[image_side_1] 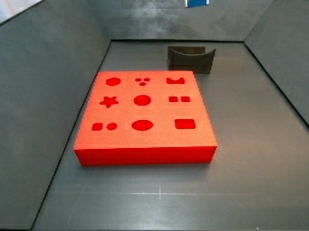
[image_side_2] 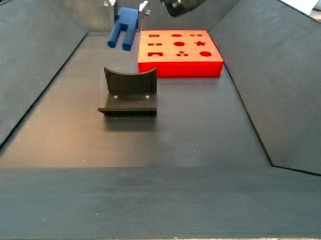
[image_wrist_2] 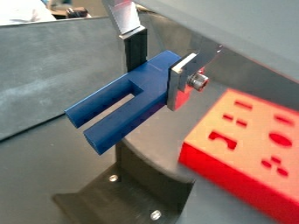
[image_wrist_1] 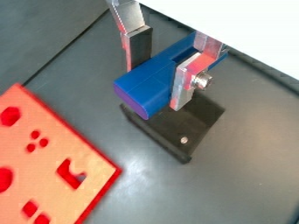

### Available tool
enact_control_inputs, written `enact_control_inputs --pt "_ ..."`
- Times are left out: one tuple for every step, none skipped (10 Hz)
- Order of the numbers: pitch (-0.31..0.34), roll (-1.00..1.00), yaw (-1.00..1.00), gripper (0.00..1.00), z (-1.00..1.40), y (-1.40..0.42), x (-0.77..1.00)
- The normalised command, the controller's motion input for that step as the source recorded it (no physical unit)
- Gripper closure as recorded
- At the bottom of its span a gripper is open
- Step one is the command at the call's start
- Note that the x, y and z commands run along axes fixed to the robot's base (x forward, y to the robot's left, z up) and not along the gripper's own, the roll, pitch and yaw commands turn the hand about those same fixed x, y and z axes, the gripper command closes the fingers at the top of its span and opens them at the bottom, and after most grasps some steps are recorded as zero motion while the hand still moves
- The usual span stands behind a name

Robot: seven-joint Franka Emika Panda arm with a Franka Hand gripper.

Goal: Pick up the square-circle object. Move up. Place the square-circle object on the fixture. Regrasp the square-circle object. Move to above the board. Insert the square-circle object.
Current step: Place the square-circle object on the fixture.

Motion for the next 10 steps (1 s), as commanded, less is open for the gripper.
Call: enact_control_inputs --pt "0.338 -1.0 0.3 1.0 -0.01 0.04 0.07" --pt "0.388 -1.0 0.2 1.0 -0.02 0.04 0.08" --pt "0.419 -0.95 0.11 1.0 -0.03 0.04 0.09" --pt "0.379 -0.75 -0.03 1.0 -0.02 0.05 0.1" --pt "0.309 -0.54 -0.14 1.0 -0.02 0.05 0.09" --pt "0.264 -0.43 -0.17 1.0 -0.03 0.05 0.09" --pt "0.177 -0.26 -0.2 1.0 -0.01 0.03 0.08" --pt "0.111 -0.19 -0.2 1.0 -0.01 0.03 0.07" --pt "0.286 -0.99 -0.26 1.0 -1.0 0.13 0.13" --pt "0.224 -0.93 -0.25 1.0 -1.0 0.14 0.14"
